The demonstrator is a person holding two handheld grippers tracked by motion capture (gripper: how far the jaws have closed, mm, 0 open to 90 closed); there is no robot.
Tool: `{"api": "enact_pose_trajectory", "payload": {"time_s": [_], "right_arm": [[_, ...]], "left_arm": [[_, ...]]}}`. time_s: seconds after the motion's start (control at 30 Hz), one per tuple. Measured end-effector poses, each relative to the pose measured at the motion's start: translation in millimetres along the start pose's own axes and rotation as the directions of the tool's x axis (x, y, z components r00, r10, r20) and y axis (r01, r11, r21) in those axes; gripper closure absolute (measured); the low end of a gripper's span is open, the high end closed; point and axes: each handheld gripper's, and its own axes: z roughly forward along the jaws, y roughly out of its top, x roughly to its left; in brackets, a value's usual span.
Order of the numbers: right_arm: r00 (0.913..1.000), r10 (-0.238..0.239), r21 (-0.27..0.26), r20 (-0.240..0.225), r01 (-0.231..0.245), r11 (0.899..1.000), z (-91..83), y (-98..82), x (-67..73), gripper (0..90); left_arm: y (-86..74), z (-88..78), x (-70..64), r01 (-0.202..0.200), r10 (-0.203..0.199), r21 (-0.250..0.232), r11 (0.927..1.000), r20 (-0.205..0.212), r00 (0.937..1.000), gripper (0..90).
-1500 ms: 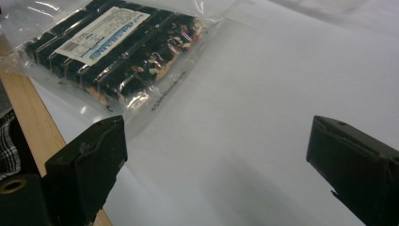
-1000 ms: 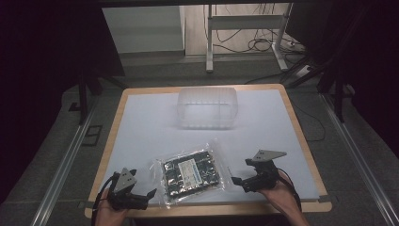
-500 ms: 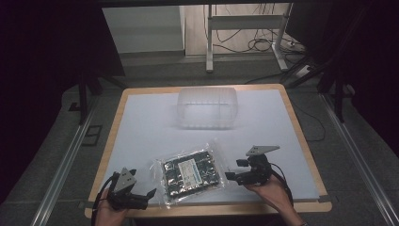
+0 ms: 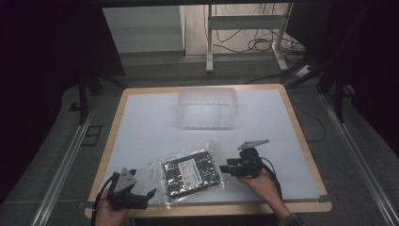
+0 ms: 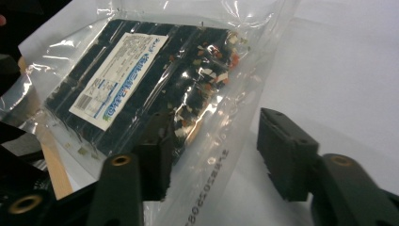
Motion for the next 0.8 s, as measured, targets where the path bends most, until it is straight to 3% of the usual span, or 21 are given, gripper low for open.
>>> {"api": "enact_pose_trajectory", "payload": {"time_s": [0.3, 0.6, 0.8], "right_arm": [[1.0000, 0.004, 0.022, -0.006, -0.004, 1.000, 12.5, 6.3, -1.7, 61.3], [0.9996, -0.019, 0.051, 0.020, 0.018, 0.999, 25.0, 8.3, 2.3, 66.5], [0.9991, 0.019, 0.042, 0.038, -0.020, 0.999, 25.9, 9.5, 2.6, 75.7]], "left_arm": [[-0.1, 0.2, 0.0, -0.002, 0.002, 0.002, 1.0000, -0.001, 1.0000, 0.7], [0.0, 0.6, -0.6, -0.004, 0.004, 0.003, 1.0000, 0.000, 1.0000, 0.7], [0.1, 0.8, -0.9, -0.005, 0.005, 0.003, 1.0000, -0.002, 1.0000, 0.7]]}}
